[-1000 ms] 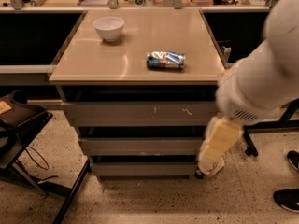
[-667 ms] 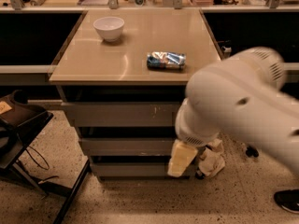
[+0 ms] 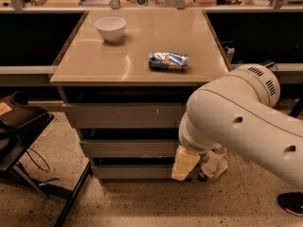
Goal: Open top drawer
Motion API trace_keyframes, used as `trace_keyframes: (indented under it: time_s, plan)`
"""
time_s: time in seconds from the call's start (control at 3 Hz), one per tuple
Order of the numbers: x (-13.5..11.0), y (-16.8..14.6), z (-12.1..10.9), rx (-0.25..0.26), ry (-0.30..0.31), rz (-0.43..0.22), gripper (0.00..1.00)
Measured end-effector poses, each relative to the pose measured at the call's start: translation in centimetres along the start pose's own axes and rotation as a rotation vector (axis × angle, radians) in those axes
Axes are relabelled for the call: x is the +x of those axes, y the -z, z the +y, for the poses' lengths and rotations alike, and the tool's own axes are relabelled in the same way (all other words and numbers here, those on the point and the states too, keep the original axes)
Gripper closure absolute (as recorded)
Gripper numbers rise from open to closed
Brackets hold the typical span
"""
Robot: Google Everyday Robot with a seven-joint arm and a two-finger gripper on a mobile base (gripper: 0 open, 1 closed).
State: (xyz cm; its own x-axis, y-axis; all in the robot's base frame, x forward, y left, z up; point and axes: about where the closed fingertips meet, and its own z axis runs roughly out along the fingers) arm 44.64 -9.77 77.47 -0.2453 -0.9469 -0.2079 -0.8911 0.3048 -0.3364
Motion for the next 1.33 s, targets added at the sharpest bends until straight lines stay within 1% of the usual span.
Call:
trace_keyframes:
  time_s: [0.33, 0.67, 1.0, 1.33]
  plan:
    - [0.2, -1.5, -1.9, 0.045, -0.052, -0.051, 0.00]
    - [-0.2, -3.6, -7.1, 0.132, -0.132, -0.191, 0.00]
    - [-1.8, -3.5, -8.5, 0.179, -0.136, -0.259, 0.00]
    - [-1.6, -4.5, -8.1, 0.136, -0.159, -0.272, 0.00]
